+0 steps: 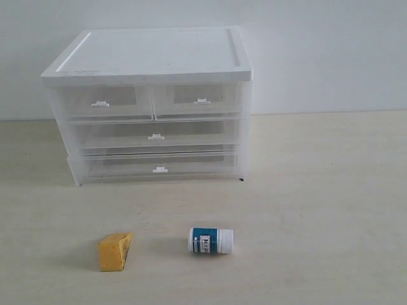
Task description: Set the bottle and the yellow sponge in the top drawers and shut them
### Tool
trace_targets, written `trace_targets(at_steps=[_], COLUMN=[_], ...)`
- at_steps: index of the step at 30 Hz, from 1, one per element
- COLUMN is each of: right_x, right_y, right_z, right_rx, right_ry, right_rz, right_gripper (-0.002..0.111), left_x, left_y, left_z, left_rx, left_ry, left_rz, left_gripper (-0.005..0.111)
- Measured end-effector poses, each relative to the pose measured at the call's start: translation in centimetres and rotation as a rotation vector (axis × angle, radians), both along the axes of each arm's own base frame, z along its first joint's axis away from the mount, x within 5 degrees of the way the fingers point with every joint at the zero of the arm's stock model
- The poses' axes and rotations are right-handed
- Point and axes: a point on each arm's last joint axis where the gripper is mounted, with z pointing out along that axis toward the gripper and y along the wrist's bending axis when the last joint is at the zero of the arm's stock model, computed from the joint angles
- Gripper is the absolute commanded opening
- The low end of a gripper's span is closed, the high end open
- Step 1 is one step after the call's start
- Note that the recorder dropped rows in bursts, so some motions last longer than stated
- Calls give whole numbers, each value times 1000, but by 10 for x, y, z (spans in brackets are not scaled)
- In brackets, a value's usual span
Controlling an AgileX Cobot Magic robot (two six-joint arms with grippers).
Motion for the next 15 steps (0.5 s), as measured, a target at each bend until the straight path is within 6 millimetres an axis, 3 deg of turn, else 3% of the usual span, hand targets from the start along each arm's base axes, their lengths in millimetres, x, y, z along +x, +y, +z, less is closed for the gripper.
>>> trace_targets(at_steps=[5,8,12,15], right_x=[33,61,108,140], right_y=[5,10,18,21], right_z=[33,50,54,44], right_rx=[-22,-67,-181,-247], right_ry=[149,288,539,718], right_rz=[-4,-18,-60,-88], right_gripper=[0,0,0,0], left_x=[41,73,119,150], left_y=[3,2,4,6], left_z=[37,42,12,-18], left_rx=[18,111,217,256], left_ry=[59,164,470,653], left_rz=[4,25,45,29], left_gripper=[4,4,4,4])
